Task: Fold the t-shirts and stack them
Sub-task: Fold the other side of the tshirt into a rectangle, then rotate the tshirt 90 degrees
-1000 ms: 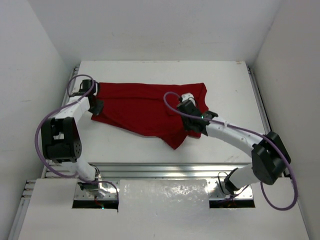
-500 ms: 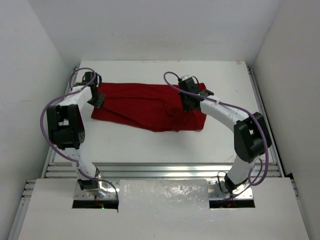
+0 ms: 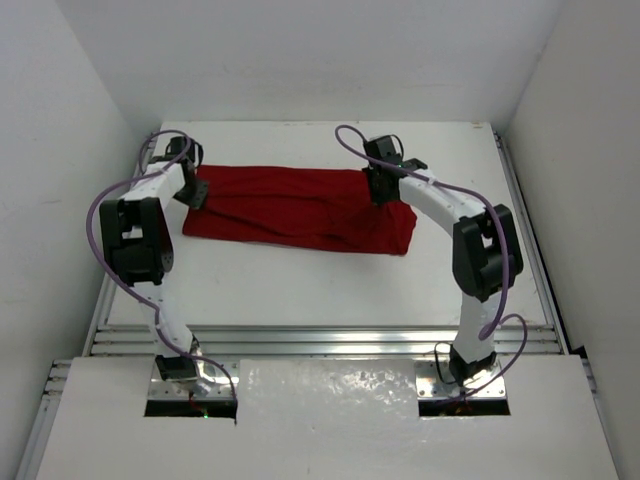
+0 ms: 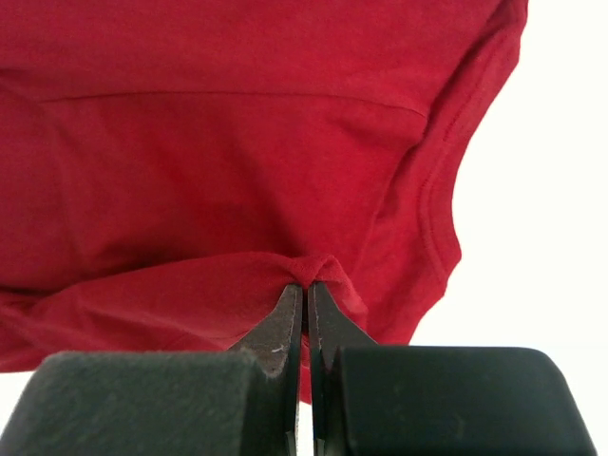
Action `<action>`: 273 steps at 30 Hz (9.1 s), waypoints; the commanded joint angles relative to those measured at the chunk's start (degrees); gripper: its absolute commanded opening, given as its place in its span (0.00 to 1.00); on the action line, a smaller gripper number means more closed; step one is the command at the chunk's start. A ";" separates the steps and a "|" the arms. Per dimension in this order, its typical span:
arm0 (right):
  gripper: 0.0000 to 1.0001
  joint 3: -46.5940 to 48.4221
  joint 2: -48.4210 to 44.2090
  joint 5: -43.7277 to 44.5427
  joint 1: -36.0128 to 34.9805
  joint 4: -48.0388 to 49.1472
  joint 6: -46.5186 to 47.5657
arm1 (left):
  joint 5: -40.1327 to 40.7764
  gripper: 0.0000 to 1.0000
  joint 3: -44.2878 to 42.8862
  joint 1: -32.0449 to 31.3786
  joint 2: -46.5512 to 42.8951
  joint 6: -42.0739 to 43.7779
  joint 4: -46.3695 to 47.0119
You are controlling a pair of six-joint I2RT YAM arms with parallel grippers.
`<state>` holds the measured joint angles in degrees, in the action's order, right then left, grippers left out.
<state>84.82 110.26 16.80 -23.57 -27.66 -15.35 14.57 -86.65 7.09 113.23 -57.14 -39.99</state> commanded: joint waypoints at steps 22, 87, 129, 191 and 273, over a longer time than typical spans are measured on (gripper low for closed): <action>0.00 10.19 3.29 -4.67 8.10 -4.24 1.46 | -1.73 0.00 2.28 4.51 -0.56 -3.50 3.42; 0.85 -2.09 -4.60 -16.97 13.11 4.91 -3.10 | 6.40 0.99 18.44 -12.01 -17.79 8.15 15.36; 0.19 3.00 11.57 -22.16 19.09 -17.52 11.05 | 14.79 0.97 5.70 -15.79 3.84 7.84 7.91; 0.00 24.05 21.57 -34.37 6.26 10.08 -21.39 | 3.45 1.00 16.43 -17.29 -15.85 12.85 16.26; 0.00 -19.36 -2.78 -32.17 28.66 4.48 -3.63 | 19.00 0.00 15.28 0.38 -2.58 4.24 5.62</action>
<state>61.32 104.88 -16.91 0.69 -15.55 -21.54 29.58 -69.65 6.46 109.97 -51.94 -30.89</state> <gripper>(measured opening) 0.010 0.031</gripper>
